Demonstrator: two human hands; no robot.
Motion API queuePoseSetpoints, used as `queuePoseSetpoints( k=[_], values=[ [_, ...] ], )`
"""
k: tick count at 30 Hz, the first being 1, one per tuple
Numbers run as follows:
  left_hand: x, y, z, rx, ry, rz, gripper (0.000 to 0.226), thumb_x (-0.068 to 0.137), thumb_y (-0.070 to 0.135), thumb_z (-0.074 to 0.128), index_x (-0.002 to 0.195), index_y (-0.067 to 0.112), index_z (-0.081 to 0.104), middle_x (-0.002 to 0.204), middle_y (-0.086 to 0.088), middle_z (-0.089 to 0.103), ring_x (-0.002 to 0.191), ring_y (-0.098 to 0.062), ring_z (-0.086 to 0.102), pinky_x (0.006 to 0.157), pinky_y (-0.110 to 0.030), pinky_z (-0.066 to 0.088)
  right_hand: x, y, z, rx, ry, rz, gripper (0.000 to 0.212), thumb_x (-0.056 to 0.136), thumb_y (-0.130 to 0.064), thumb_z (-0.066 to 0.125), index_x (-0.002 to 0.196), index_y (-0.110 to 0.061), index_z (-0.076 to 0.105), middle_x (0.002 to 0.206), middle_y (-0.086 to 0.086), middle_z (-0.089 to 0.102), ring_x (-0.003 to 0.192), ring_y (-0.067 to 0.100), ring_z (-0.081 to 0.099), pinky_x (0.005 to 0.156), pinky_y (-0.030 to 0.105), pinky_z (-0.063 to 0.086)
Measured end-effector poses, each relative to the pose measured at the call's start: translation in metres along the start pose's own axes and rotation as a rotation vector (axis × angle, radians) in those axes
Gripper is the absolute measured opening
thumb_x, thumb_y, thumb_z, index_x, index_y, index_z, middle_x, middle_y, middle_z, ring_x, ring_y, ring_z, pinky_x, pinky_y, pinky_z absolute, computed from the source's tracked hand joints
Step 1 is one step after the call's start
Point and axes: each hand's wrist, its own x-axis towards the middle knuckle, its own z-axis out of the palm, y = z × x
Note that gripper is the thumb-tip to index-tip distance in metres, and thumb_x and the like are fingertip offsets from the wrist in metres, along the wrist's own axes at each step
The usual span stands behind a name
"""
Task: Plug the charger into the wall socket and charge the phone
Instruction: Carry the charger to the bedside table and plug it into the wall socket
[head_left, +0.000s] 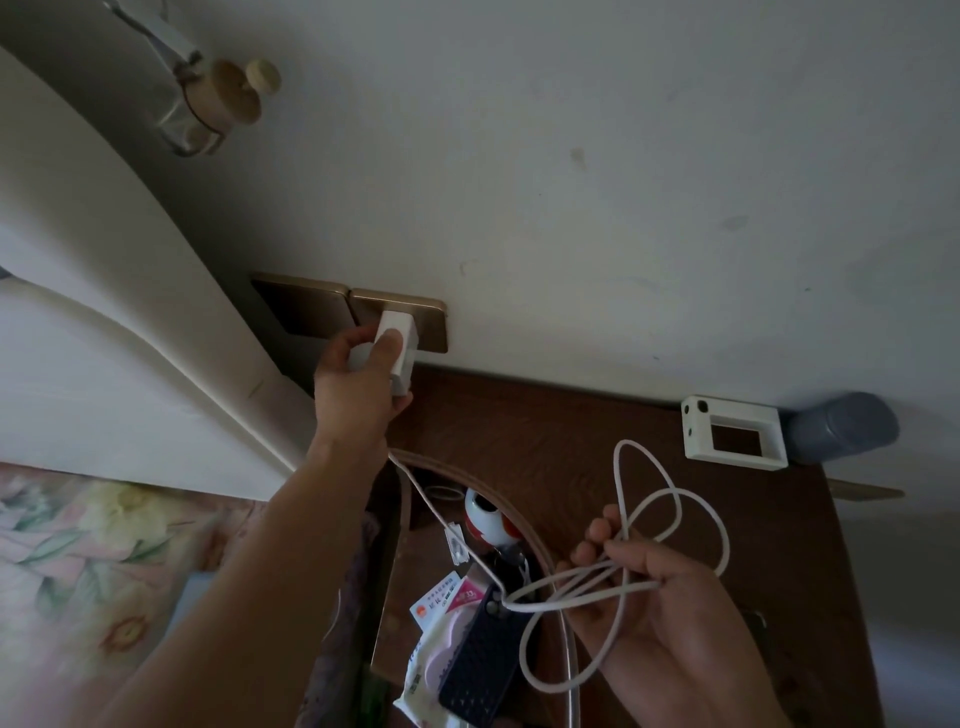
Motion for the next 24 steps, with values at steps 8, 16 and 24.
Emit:
queuePoseSetpoints(
  k=[8, 16, 24],
  values=[
    [0.006, 0.0, -0.005, 0.004, -0.042, -0.033, 0.023, 0.084, 0.031, 0.066, 0.106, 0.032, 0.059, 0.133, -0.009, 0.046, 0.109, -0.027, 0.055, 0.065, -0.032, 0.056, -0.003, 0.002, -0.009, 0.01, -0.034, -0.013, 0.034, 0.064, 0.002, 0.053, 0.094, -0.008, 0.067, 0.072, 0.008, 0.066, 0.072, 0.021, 0.057, 0.079, 0.041, 0.049],
    [0.003, 0.006, -0.008, 0.086, -0.075, -0.053, 0.032, 0.086, 0.032, 0.064, 0.116, 0.029, 0.055, 0.133, -0.011, 0.046, 0.111, -0.029, 0.055, 0.075, -0.039, 0.058, -0.018, -0.005, -0.027, -0.09, -0.073, -0.081, 0.024, 0.081, -0.002, 0.055, 0.1, -0.007, 0.069, 0.069, 0.01, 0.074, 0.079, 0.025, 0.066, 0.079, 0.043, 0.055],
    [-0.017, 0.017, -0.02, 0.57, -0.02, 0.199, 0.043, 0.088, 0.043, 0.051, 0.125, 0.022, 0.052, 0.115, -0.008, 0.06, 0.091, -0.022, 0.059, 0.08, -0.038, 0.05, -0.05, -0.033, -0.075, -0.274, -0.101, -0.13, 0.022, 0.087, -0.009, 0.057, 0.105, -0.008, 0.07, 0.093, 0.016, 0.077, 0.096, 0.031, 0.071, 0.078, 0.047, 0.057]
  ],
)
